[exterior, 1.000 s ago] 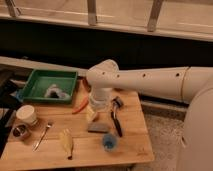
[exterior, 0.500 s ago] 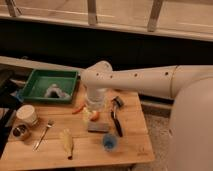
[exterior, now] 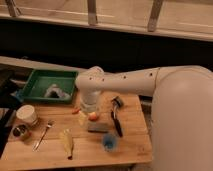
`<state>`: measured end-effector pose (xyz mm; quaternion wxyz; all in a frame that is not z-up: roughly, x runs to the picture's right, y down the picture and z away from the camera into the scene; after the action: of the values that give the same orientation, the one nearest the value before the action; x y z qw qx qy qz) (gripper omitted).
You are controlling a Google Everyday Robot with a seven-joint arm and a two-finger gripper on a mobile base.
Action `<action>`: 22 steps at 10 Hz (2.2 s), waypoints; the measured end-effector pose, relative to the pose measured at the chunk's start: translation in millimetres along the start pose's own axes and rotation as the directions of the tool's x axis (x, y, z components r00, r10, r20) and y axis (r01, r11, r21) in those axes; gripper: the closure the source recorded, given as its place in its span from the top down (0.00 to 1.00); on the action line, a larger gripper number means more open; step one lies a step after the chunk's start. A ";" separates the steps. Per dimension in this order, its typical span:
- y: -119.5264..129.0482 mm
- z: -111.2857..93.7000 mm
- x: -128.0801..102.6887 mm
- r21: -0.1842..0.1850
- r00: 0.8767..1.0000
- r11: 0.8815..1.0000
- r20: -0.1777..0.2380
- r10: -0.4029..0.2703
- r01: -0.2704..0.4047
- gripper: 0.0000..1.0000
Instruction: Place eraser in metal cup
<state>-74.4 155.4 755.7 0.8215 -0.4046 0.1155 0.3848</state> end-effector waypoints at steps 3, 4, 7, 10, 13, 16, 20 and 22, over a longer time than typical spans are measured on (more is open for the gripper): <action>-2.9 0.7 1.0 -0.001 1.000 1.000 0.002 0.005 -0.005 0.68; -2.3 1.1 0.6 -0.001 1.000 1.000 0.001 0.004 -0.004 0.68; -5.3 8.8 2.4 0.017 0.999 1.000 -0.050 0.000 0.001 0.68; -19.7 35.8 7.4 0.024 0.996 1.000 -0.093 0.017 -0.015 0.68; -27.6 47.5 7.9 0.012 0.997 1.000 -0.081 -0.007 0.008 0.68; -29.8 65.5 5.1 -0.013 0.997 1.000 -0.067 -0.030 0.029 0.68; -17.2 83.9 -0.6 -0.025 0.993 0.997 -0.096 -0.072 0.070 0.66; -8.2 91.6 -4.2 -0.011 0.987 0.996 -0.132 -0.092 0.091 0.50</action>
<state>-82.5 219.1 821.7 0.8277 -0.4363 0.1501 0.3193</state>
